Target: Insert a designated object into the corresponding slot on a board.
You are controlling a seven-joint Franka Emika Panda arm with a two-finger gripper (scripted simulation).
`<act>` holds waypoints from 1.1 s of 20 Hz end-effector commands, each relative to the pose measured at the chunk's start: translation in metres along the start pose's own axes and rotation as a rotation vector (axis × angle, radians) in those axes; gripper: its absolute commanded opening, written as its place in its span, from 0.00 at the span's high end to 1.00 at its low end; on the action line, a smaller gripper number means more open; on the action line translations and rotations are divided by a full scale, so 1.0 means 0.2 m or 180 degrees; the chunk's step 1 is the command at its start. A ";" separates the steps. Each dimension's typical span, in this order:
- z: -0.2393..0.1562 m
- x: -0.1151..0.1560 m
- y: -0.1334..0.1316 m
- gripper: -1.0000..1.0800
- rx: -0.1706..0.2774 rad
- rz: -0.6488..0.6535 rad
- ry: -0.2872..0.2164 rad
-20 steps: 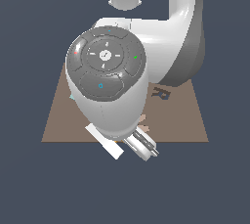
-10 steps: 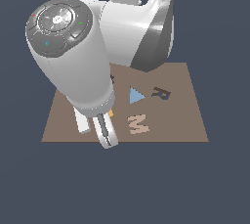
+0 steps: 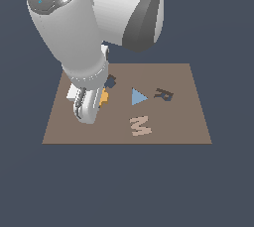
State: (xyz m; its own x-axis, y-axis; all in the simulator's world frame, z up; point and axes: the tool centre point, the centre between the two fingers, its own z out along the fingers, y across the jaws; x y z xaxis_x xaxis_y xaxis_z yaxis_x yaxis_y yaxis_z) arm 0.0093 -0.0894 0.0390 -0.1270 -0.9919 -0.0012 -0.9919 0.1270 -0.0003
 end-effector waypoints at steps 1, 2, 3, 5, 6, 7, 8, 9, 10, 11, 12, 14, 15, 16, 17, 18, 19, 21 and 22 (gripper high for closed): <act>0.00 0.01 0.08 1.00 0.0002 0.0350 -0.0002; 0.00 0.01 0.11 1.00 0.0002 0.0473 -0.0002; 0.00 0.01 0.13 1.00 0.0002 0.0590 -0.0002; 0.00 0.01 0.18 1.00 0.0001 0.0806 -0.0002; -0.01 0.01 0.20 1.00 0.0001 0.0904 -0.0002; -0.01 0.01 0.22 1.00 0.0001 0.0997 -0.0003; -0.01 0.00 0.24 1.00 0.0001 0.1083 -0.0003; -0.01 0.00 0.26 1.00 0.0001 0.1164 -0.0003; -0.01 0.00 0.28 1.00 0.0000 0.1239 -0.0003; -0.01 -0.01 0.29 1.00 0.0000 0.1308 -0.0003; -0.01 -0.01 0.31 1.00 0.0000 0.1372 -0.0003; -0.01 -0.02 0.33 1.00 0.0000 0.1485 -0.0004; -0.01 -0.02 0.34 1.00 0.0000 0.1533 -0.0004; -0.01 -0.03 0.35 1.00 0.0000 0.1577 -0.0004; -0.01 -0.03 0.36 1.00 0.0000 0.1615 -0.0004; -0.01 -0.03 0.36 1.00 0.0000 0.1649 -0.0004; -0.01 -0.04 0.37 1.00 0.0000 0.1678 -0.0004; -0.01 -0.04 0.38 1.00 0.0000 0.1723 -0.0004; -0.01 -0.04 0.38 1.00 0.0000 0.1739 -0.0004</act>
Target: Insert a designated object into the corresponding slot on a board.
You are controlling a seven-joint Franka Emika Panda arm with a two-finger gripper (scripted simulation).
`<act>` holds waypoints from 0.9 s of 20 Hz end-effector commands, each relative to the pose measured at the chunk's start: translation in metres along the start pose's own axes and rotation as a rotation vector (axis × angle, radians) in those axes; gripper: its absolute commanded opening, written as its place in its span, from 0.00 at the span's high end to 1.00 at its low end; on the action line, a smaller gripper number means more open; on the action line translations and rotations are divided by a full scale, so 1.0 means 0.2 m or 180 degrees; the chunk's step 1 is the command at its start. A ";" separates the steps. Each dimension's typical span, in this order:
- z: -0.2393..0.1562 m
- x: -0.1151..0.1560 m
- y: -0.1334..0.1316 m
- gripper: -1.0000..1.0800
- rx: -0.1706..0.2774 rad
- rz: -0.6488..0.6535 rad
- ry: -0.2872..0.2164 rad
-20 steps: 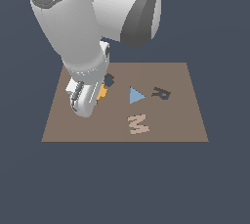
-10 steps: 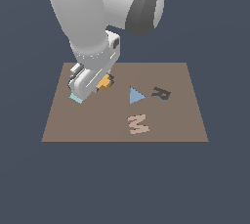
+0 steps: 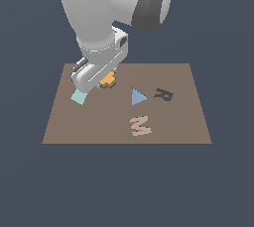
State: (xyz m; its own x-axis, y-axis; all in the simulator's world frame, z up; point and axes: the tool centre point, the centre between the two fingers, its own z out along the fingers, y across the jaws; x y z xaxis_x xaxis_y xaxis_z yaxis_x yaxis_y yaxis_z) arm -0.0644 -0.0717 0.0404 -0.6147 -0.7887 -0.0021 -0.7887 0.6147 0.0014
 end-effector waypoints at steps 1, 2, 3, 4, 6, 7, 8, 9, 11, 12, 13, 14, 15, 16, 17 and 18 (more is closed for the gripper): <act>0.00 0.00 0.01 1.00 0.0002 0.0048 -0.0001; 0.00 0.00 0.01 1.00 0.0002 0.0055 -0.0001; 0.00 0.00 0.01 1.00 0.0002 0.0057 -0.0001; 0.00 0.00 0.01 1.00 0.0000 0.0041 0.0000; 0.01 0.00 0.01 1.00 0.0000 0.0043 0.0000; 0.02 0.00 0.01 1.00 0.0001 0.0047 0.0000; 0.03 0.00 0.01 1.00 0.0001 0.0051 0.0000; 0.04 0.00 0.01 1.00 0.0002 0.0054 0.0001; 0.05 0.00 0.01 1.00 0.0002 0.0056 0.0001; 0.05 0.00 0.01 0.04 0.0002 0.0056 0.0001; 0.05 0.00 0.01 0.04 0.0002 0.0056 0.0001; 0.05 0.00 0.01 0.04 0.0002 0.0056 0.0001; 0.05 0.00 0.01 0.04 0.0002 0.0056 0.0001; 0.05 0.00 0.01 0.04 0.0002 0.0056 0.0001; 0.05 0.00 0.01 0.04 0.0002 0.0056 0.0001; 0.05 0.00 0.01 0.04 0.0002 0.0056 0.0001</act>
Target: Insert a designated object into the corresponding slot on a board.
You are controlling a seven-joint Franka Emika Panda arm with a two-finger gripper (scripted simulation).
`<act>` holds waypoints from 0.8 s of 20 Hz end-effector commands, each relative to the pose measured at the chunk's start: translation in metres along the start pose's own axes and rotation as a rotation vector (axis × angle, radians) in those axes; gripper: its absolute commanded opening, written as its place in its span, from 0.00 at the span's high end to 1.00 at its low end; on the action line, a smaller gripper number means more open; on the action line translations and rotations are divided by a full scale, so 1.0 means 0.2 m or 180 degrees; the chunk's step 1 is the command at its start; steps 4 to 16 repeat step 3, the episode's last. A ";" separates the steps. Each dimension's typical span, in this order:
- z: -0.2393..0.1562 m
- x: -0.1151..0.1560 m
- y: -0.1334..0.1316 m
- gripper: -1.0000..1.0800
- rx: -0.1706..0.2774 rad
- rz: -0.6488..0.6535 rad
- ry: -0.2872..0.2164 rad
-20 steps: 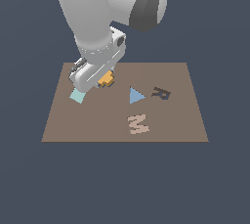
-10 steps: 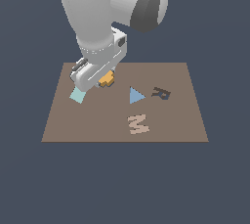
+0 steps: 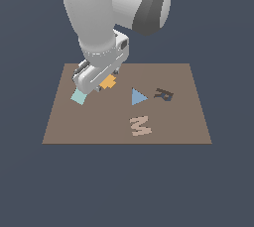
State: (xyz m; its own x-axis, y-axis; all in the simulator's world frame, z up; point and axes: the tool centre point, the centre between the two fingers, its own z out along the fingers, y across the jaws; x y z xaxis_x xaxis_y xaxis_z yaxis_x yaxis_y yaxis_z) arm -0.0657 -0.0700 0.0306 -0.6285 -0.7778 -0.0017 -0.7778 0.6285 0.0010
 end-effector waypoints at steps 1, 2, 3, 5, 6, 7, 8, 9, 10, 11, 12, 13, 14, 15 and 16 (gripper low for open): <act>0.00 0.00 0.00 0.04 0.0000 0.0000 0.0000; 0.00 0.00 0.00 0.04 0.0000 0.0000 0.0000; 0.00 0.00 0.00 0.04 0.0000 0.0000 0.0000; 0.00 0.00 0.00 0.04 0.0000 0.0000 0.0000; 0.00 0.00 0.00 0.04 0.0000 0.0000 0.0000; 0.00 0.00 0.00 0.04 0.0000 0.0000 0.0000; 0.00 0.00 0.00 0.04 0.0000 0.0000 0.0000; 0.00 0.00 0.00 0.04 0.0000 0.0000 0.0000; 0.00 0.00 0.00 0.04 0.0000 0.0000 0.0000; 0.00 0.00 0.00 0.04 0.0000 0.0000 0.0000; 0.00 0.00 0.00 0.04 0.0000 0.0000 0.0000; 0.00 0.00 0.00 0.04 0.0000 0.0000 0.0000; 0.00 0.00 0.00 0.04 0.0000 0.0000 0.0000; 0.00 0.00 0.00 0.04 0.0000 0.0000 0.0000; 0.00 0.00 0.00 0.04 0.0000 0.0000 0.0000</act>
